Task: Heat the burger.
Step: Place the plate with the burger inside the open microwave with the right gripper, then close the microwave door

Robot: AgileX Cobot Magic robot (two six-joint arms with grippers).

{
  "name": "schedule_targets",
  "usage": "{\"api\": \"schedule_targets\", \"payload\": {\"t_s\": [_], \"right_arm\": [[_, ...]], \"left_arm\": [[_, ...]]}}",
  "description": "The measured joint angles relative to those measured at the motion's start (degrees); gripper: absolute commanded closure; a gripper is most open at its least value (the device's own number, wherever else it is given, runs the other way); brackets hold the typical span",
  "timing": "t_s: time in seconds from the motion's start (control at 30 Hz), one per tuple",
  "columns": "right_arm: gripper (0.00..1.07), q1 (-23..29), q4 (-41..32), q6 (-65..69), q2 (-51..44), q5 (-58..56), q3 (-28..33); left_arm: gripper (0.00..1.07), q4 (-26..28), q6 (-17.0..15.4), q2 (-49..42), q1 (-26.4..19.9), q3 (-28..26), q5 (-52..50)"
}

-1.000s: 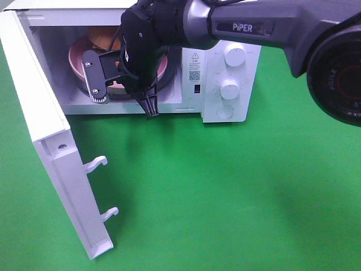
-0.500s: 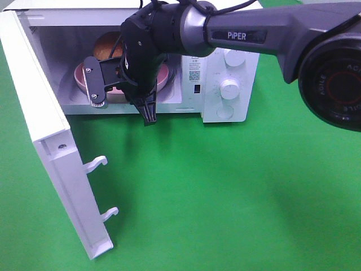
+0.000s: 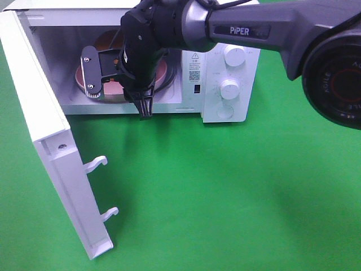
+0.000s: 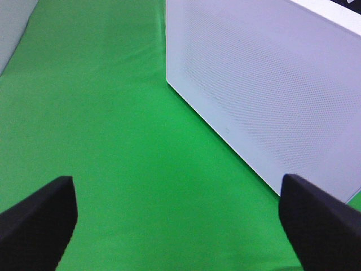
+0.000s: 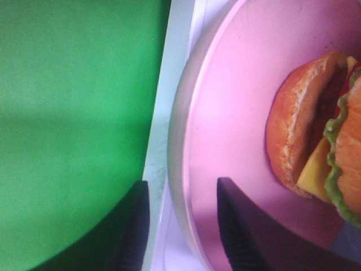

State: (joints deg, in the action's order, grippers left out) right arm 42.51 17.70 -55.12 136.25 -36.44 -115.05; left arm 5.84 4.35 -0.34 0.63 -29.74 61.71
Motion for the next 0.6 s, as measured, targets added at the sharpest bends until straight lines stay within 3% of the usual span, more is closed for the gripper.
{"api": "schedule_targets", "payload": {"t_s": [0.37,0.5,0.6], "right_arm": [[0.62,0.0,-0.2,0.2,-1.5,-0.6,2.0],[0.53,0.0,-0.2,0.7,-4.2,2.0,5.6],[0.39,0.0,-0.2,1.0,-6.3,3.4,9.1]], "left_arm": [[0.17,0.0,0.0,0.0,0.0,0.0,0.0],[0.17,0.0,0.0,0.0,0.0,0.0,0.0],[0.17,0.0,0.0,0.0,0.0,0.0,0.0]]}}
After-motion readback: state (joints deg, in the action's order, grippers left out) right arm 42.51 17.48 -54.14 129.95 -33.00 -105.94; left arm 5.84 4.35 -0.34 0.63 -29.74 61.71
